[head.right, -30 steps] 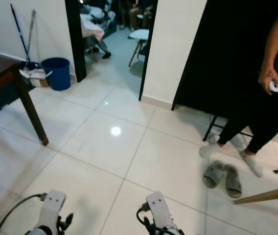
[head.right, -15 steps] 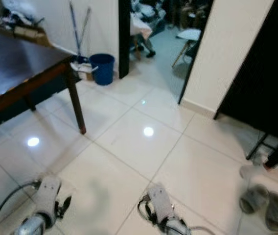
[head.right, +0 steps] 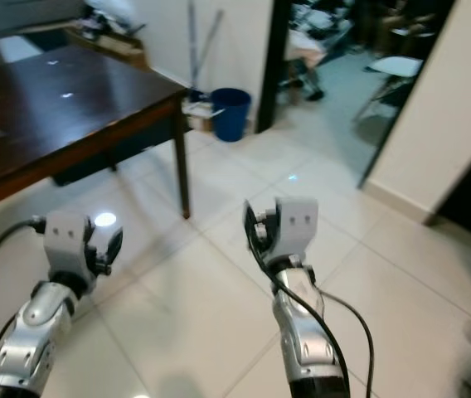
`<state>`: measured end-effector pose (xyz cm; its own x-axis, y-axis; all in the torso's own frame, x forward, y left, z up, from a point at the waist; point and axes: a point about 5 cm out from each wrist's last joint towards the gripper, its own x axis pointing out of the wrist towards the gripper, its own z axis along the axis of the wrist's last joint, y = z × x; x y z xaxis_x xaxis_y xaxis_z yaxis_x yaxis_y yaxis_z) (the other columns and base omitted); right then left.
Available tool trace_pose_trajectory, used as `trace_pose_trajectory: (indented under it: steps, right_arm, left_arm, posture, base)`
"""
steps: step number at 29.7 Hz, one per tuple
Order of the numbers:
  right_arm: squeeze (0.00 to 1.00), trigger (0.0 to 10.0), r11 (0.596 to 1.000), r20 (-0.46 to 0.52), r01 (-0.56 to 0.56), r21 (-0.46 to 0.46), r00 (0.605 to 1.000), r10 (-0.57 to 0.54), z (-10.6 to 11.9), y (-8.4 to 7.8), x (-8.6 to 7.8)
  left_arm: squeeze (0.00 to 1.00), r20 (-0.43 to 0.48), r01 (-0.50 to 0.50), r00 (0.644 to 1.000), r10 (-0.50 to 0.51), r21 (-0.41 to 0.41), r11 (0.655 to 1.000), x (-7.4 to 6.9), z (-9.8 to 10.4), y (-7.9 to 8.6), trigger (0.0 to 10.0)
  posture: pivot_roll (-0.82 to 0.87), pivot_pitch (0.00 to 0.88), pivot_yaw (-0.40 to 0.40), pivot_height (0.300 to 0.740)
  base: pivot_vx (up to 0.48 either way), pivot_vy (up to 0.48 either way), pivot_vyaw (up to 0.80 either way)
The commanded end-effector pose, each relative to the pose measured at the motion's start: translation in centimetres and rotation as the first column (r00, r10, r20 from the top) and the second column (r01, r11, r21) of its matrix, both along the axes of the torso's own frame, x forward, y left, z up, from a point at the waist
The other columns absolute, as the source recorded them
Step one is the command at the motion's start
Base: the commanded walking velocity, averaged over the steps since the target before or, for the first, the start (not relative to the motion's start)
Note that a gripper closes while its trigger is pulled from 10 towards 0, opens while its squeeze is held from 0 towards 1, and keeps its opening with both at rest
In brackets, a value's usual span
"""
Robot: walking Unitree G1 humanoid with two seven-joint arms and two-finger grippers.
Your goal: Setting the table
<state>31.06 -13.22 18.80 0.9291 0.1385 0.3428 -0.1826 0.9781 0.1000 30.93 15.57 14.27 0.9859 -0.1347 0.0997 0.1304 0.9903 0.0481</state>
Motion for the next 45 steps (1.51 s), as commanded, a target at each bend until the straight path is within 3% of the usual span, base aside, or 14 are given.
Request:
trace_pose_trajectory:
  steps: [1, 5, 8, 12, 13, 34, 45]
  right_arm:
    - [0.0, 10.0, 0.998, 0.013, -0.017, 0.061, 1.0, 0.016, 0.8, 0.2, -0.5]
    - [0.0, 10.0, 0.994, 0.034, -0.051, 0.096, 0.998, 0.048, 1.7, 0.9, -1.1]
    - [0.0, 10.0, 0.993, 0.021, -0.06, 0.104, 0.998, 0.058, 1.7, 1.1, -1.2]
    - [0.0, 10.0, 0.995, -0.006, -0.058, 0.086, 0.998, 0.058, 1.3, 1.2, -1.3]
    - [0.0, 10.0, 0.998, -0.022, -0.055, 0.04, 0.998, 0.056, 1.0, 1.3, -1.6]
    - [0.0, 10.0, 0.993, -0.036, -0.113, -0.031, 0.993, 0.112, 1.2, 2.3, -2.1]
    - [0.0, 10.0, 0.992, 0.004, -0.113, 0.052, 0.994, 0.112, 2.6, 1.4, -2.0]
  left_arm:
    - [0.0, 0.01, -0.006, 1.0, 0.006, 0.007, 1.0, -0.1, 0.7, -0.3, 10.0]
    - [0.0, 0.084, -0.008, 0.996, 0.003, 0.059, 0.998, 0.1, 2.4, -1.2, 10.0]
    - [0.0, 0.096, -0.004, 0.995, -0.001, 0.055, 0.998, 0.1, 2.9, -2.0, 10.0]
    - [0.0, 0.093, 0.008, 0.996, -0.012, 0.039, 0.999, 0.1, 3.2, -2.6, 10.0]
    - [0.0, 0.09, 0.023, 0.996, -0.026, 0.034, 0.999, 0.0, 3.5, -3.1, 10.0]
    - [0.0, 0.086, 0.011, 0.996, -0.014, 0.037, 0.999, -0.1, 3.9, -3.1, 10.0]
    - [0.0, 0.115, 0.045, 0.992, -0.049, 0.034, 0.998, -0.1, 4.7, -4.2, 10.0]
  posture:
    - [-0.08, 0.0, 0.055, 0.74]
    - [-0.08, 0.0, 0.055, 0.74]
    - [-0.08, 0.0, 0.058, 0.74]
    - [-0.08, 0.0, 0.062, 0.74]
    - [-0.08, 0.0, 0.067, 0.74]
    - [-0.08, 0.0, 0.066, 0.74]
    - [-0.09, 0.0, 0.07, 0.74]
  base:
    - [0.0, 0.0, 0.61]
    - [0.334, 0.0, 0.15]
    - [0.48, 0.0, 0.0]
    - [0.48, 0.0, 0.0]
    - [0.48, 0.0, 0.74]
    - [0.48, 0.0, 0.75]
    - [0.48, 0.0, 0.37]
